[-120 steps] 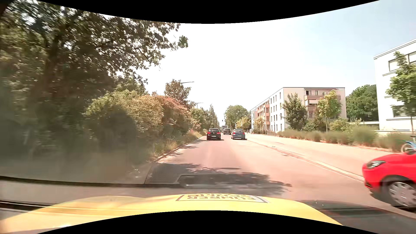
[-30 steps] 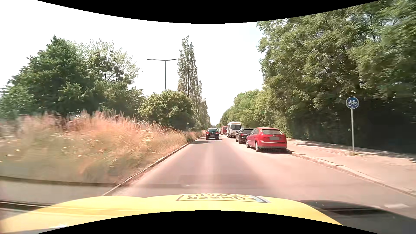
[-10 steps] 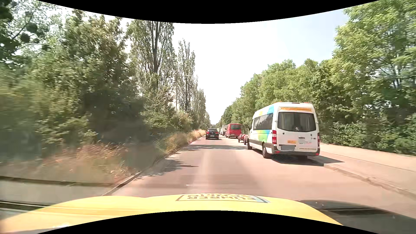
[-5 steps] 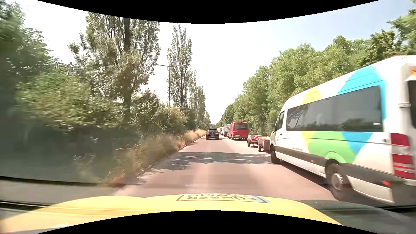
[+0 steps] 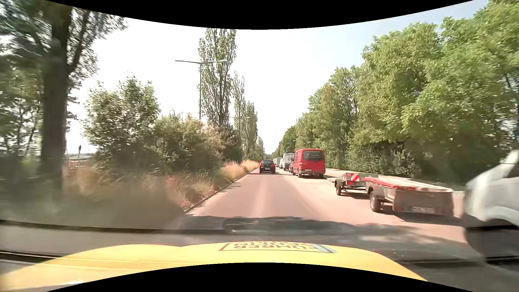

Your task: Follow the waypoints while adhering to traffic rules and regulations

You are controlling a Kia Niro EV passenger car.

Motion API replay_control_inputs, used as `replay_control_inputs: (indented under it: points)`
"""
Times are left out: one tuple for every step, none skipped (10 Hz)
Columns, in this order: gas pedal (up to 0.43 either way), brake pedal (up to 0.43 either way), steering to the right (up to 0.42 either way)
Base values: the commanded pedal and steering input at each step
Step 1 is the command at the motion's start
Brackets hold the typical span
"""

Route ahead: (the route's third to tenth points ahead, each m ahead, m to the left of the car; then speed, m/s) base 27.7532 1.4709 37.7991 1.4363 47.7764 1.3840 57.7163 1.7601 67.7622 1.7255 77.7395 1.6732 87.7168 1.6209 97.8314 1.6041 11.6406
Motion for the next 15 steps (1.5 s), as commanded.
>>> replay_control_inputs:
  points:
    - [0.079, 0.000, -0.001]
    - [0.067, 0.000, -0.001]
    - [0.067, 0.000, -0.001]
    - [0.067, 0.000, -0.001]
    - [0.059, 0.000, -0.001]
    - [0.059, 0.000, -0.001]
    - [0.059, 0.000, -0.001]
    - [0.059, 0.000, -0.001]
    - [0.059, 0.000, -0.001]
    - [0.059, 0.000, -0.001]
    - [0.059, 0.000, -0.001]
    - [0.067, 0.000, -0.001]
    - [0.067, 0.000, -0.001]
    - [0.067, 0.000, -0.001]
    - [0.079, 0.000, -0.001]
